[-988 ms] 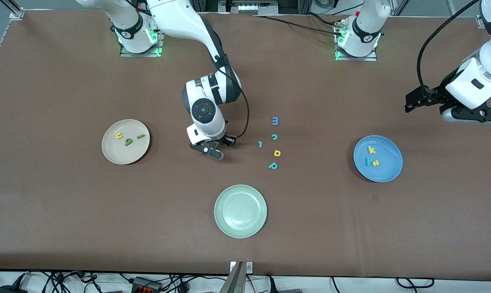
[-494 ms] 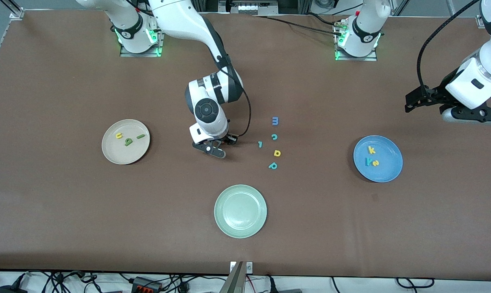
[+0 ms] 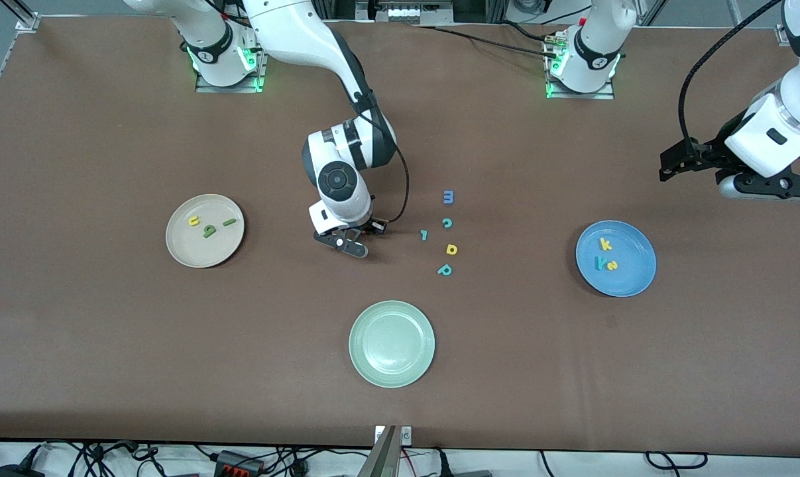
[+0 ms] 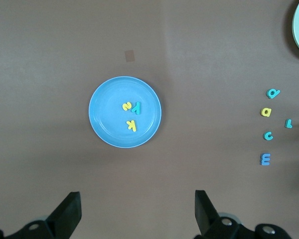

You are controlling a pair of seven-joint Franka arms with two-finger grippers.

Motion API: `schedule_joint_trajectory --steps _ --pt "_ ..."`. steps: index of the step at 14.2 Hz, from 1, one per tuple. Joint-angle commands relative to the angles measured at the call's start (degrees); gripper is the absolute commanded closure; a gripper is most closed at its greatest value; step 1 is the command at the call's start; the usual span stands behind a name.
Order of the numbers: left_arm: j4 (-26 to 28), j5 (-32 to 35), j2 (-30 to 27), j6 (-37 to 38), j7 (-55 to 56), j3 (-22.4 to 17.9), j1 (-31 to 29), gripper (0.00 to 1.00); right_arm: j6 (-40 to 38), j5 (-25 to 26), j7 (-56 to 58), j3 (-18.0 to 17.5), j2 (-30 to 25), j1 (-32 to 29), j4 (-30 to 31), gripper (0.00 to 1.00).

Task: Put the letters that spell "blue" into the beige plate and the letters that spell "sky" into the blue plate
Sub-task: 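Lower the right gripper and grasp the orange letter, then carry the orange letter onto the beige plate and open the right gripper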

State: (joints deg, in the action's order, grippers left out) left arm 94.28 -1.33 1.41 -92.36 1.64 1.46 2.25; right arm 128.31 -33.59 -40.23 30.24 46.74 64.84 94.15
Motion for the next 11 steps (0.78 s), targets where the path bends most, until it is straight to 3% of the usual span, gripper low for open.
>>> schedule_joint_trajectory --steps 1,4,8,11 --pt "-1.99 -0.61 0.87 1.31 -1.20 -0.32 0.39 0.00 -0.25 -0.69 0.24 -0.27 0.55 -0.24 -0.46 0.65" --pt "-1.90 -0.61 0.87 1.31 -1.03 -0.23 0.39 0.00 -0.25 -0.69 0.94 -0.18 0.29 -0.32 -0.55 0.83" --pt "-2.08 -0.61 0.87 1.49 -0.50 -0.06 0.57 0.00 -0.43 -0.34 1.73 1.30 -0.50 -0.85 -0.81 0.85" --pt "-2.08 -0.52 0.87 1.49 -0.76 0.03 0.65 0.00 -8.74 -0.34 10.13 9.45 -2.26 -0.77 -0.55 0.85"
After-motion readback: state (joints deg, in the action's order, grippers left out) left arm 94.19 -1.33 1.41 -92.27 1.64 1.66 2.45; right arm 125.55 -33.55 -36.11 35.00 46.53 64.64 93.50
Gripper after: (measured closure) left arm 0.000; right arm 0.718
